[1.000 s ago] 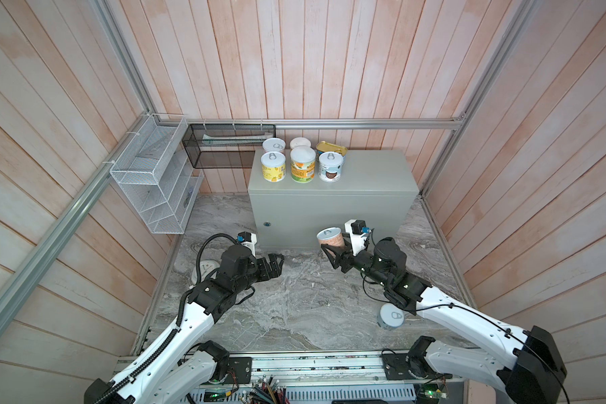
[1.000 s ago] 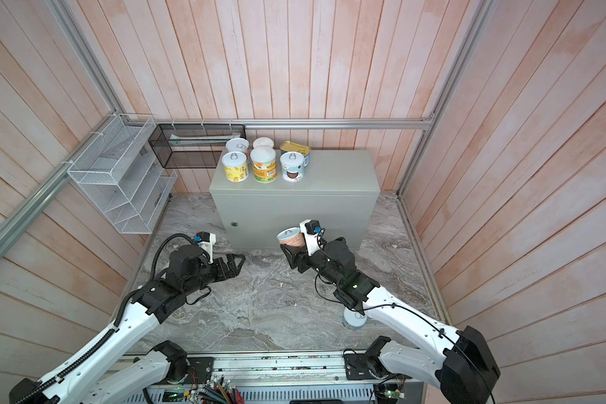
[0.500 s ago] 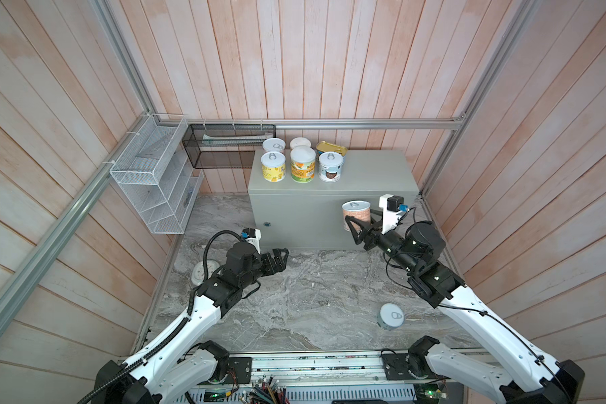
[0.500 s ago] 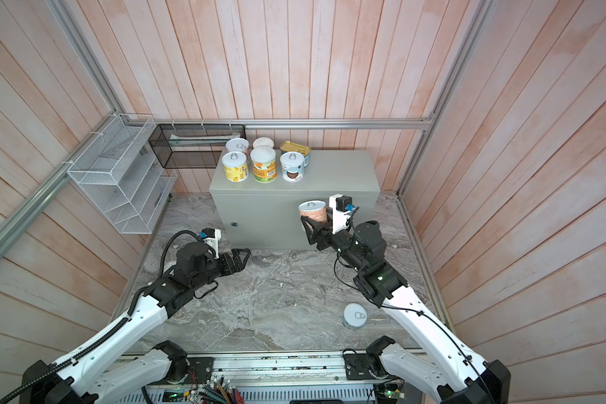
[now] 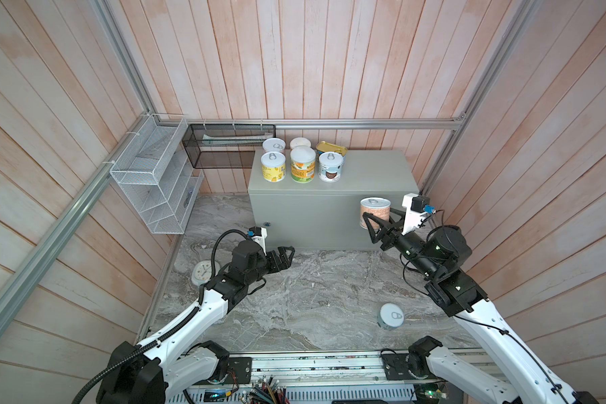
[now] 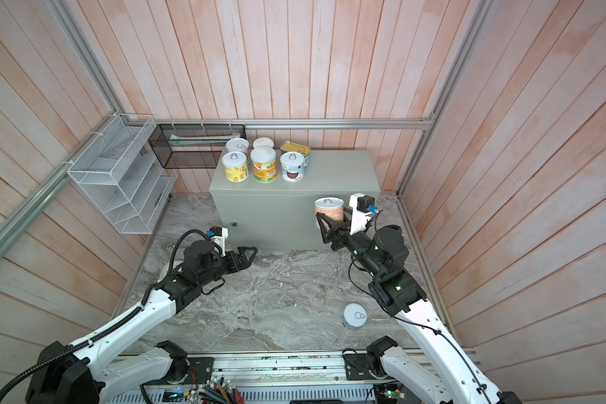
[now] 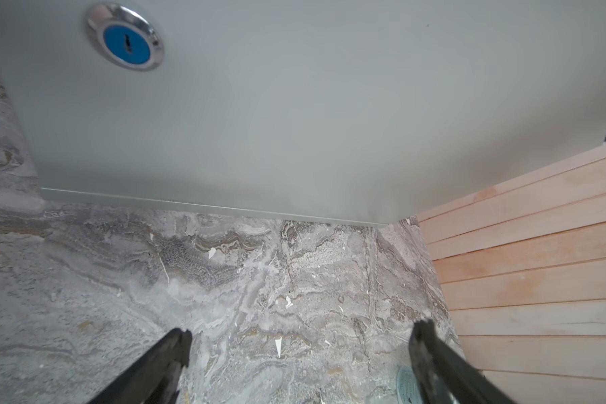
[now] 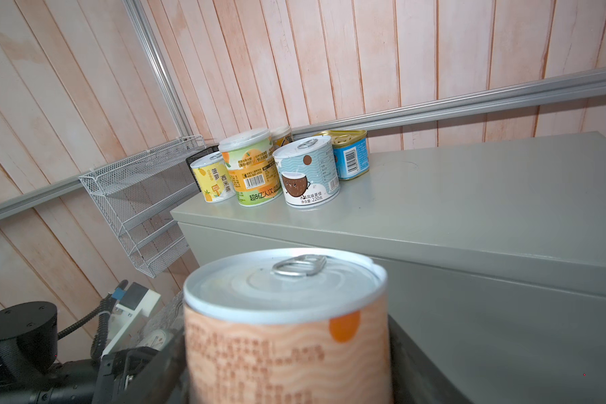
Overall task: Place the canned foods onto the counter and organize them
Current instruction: 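Raise the orange can with the right gripper up over the cabinet top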
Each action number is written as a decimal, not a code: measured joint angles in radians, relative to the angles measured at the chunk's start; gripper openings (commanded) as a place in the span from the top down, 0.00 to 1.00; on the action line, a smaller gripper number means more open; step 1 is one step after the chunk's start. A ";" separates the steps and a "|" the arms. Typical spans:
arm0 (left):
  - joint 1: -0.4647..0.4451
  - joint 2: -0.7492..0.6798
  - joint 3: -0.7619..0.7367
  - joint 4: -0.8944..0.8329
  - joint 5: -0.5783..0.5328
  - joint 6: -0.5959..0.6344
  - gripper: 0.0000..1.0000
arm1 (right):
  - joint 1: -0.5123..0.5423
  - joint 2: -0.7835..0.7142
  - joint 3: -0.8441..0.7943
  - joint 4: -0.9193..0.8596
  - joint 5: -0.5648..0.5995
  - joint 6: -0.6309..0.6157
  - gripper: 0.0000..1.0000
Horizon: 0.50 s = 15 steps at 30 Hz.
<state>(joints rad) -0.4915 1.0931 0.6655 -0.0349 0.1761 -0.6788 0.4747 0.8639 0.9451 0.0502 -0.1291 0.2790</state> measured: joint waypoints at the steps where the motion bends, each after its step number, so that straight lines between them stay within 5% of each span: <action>1: 0.000 0.001 0.000 0.005 0.005 -0.004 0.00 | -0.004 0.010 0.015 -0.005 -0.003 -0.003 0.34; 15: 0.000 -0.052 -0.030 0.032 0.026 -0.007 0.00 | -0.086 0.229 0.273 0.077 -0.062 -0.027 0.33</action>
<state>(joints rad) -0.4915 1.0409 0.6353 -0.0029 0.2024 -0.6857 0.3889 1.0927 1.2179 0.1276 -0.1913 0.2516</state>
